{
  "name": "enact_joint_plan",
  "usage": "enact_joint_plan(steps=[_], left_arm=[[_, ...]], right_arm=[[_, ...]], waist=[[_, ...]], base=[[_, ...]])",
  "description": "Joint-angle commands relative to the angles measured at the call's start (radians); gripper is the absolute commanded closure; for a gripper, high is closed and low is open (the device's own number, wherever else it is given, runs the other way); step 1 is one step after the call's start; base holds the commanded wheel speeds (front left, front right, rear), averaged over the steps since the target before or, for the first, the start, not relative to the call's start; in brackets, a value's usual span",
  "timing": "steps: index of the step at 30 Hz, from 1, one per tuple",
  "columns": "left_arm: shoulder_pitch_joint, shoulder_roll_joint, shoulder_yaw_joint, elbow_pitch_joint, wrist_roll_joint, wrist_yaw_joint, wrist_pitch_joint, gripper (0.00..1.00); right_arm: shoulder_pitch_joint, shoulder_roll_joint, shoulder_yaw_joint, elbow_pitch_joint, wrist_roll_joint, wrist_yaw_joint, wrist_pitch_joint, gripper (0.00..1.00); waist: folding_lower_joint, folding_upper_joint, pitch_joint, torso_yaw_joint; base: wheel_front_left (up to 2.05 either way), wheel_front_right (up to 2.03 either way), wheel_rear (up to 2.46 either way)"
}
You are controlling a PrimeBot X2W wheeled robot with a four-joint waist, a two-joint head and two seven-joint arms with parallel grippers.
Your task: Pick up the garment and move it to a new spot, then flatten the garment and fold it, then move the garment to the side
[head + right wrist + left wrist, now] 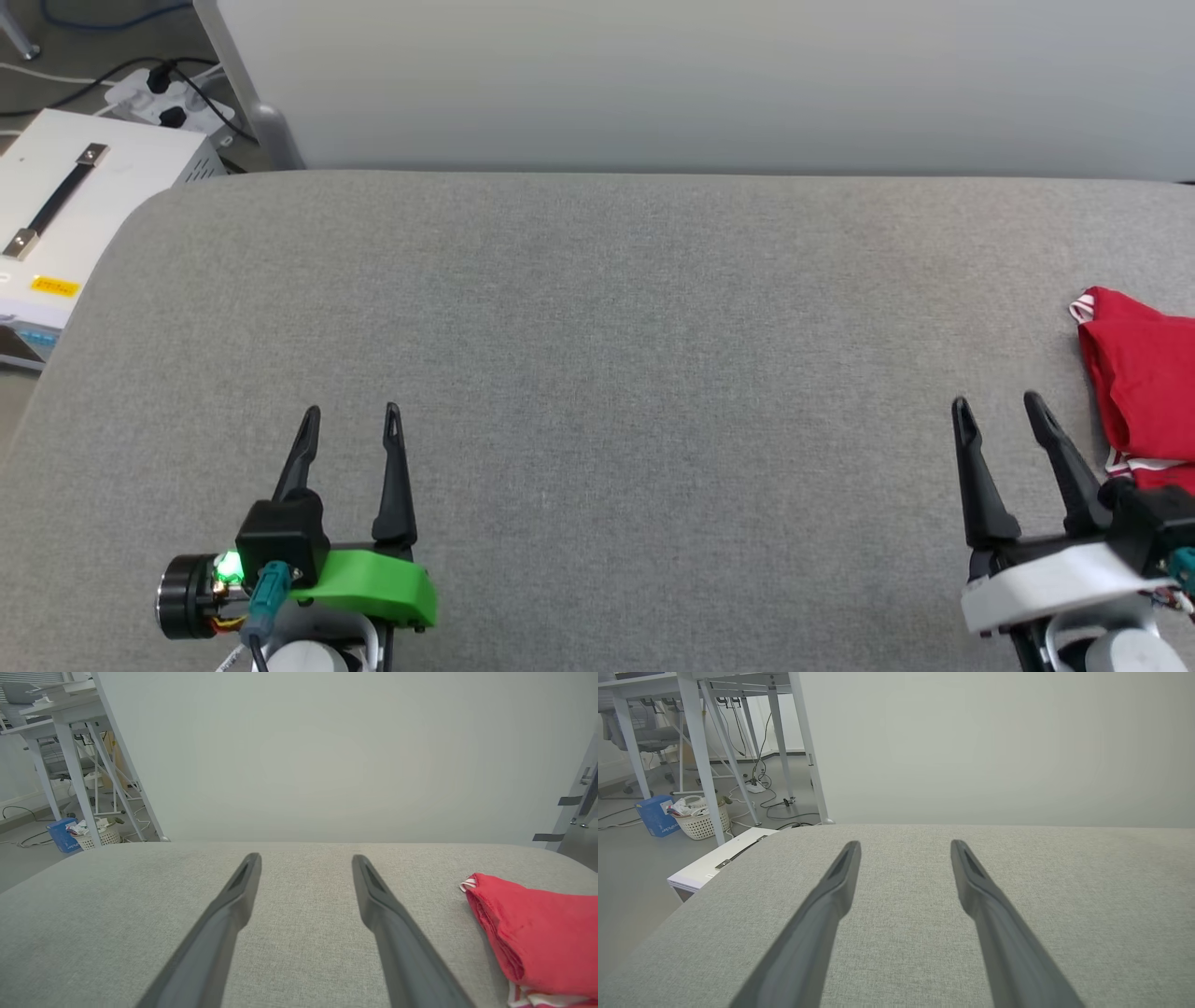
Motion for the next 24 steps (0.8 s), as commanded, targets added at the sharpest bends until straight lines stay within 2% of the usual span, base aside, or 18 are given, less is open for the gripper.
enact_joint_plan(steps=[1, 13, 14, 24], left_arm=[[0.019, -0.006, -0.001, 0.005, -0.003, -0.009, -0.006, 0.0], [0.052, -0.01, 0.002, 0.03, 0.003, -0.028, -0.006, 0.0], [0.034, -0.008, 0.001, 0.03, 0.001, -0.025, 0.0, 1.0], [0.033, -0.009, 0.004, 0.023, 0.005, -0.026, 0.016, 1.0]], right_arm=[[0.021, 0.005, -0.003, -0.008, -0.009, -0.001, -0.005, 0.0], [0.094, 0.028, -0.026, -0.013, -0.016, -0.001, -0.005, 0.0], [0.084, 0.026, -0.024, -0.01, -0.006, 0.0, 0.0, 1.0], [0.08, 0.03, -0.023, -0.012, -0.02, 0.0, 0.015, 1.0]], waist=[[0.0001, 0.0, -0.015, -0.003], [0.0001, 0.0, -0.049, -0.011], [0.0001, 0.0, -0.049, -0.011], [0.0001, 0.0, -0.05, -0.012]], base=[[0.0, 0.0, 0.0], [0.0, 0.0, 0.0], [0.0, 0.0, 0.0], [0.0, 0.0, 0.0]])
